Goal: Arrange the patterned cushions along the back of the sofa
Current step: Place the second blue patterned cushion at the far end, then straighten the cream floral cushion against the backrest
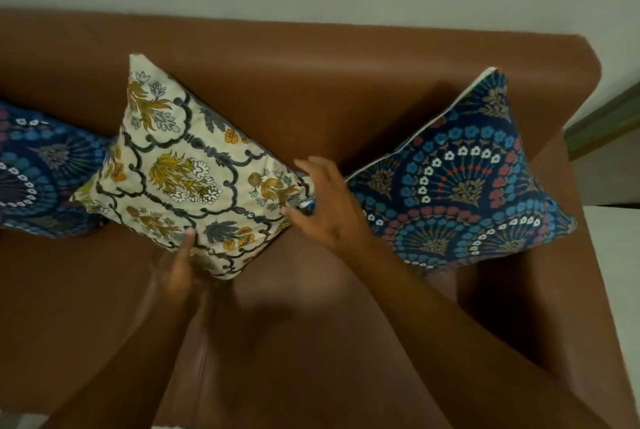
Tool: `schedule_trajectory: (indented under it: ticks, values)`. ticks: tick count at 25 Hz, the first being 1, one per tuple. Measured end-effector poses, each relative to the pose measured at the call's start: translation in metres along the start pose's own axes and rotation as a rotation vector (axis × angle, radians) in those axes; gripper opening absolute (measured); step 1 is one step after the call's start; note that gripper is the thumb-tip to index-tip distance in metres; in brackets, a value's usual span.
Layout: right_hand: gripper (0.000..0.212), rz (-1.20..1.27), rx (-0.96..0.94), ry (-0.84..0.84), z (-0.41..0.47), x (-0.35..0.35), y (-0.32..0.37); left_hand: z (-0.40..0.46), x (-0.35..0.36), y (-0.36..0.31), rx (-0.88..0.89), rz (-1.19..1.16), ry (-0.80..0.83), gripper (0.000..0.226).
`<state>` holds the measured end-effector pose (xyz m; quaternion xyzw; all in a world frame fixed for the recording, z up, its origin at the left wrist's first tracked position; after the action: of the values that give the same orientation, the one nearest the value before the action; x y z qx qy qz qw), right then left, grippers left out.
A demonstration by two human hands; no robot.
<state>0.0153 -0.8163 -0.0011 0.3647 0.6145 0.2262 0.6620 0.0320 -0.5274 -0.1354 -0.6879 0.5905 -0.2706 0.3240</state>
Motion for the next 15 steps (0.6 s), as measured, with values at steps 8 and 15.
schedule_trajectory:
  ticks: [8, 15]
  values:
    - [0.097, -0.247, -0.056, 0.009, 0.078, 0.07, 0.076, 0.054, 0.015, -0.022, -0.152, -0.322, 0.217, 0.085]
    - [0.086, -0.199, 0.093, -0.017, 0.069, 0.043, 0.034, 0.05, 0.024, -0.023, -0.098, -0.269, 0.213, 0.069]
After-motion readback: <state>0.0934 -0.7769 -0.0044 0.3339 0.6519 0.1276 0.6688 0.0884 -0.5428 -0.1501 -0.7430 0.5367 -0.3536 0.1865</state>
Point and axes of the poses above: each hand's wrist, its own z-axis towards the middle knuckle, its own x-axis out of the palm, y = z × x, the point moved 9 cm from there along z, towards the middle knuckle, and after that the axes turned 4 degrees about -y, right-handed, at the moved point
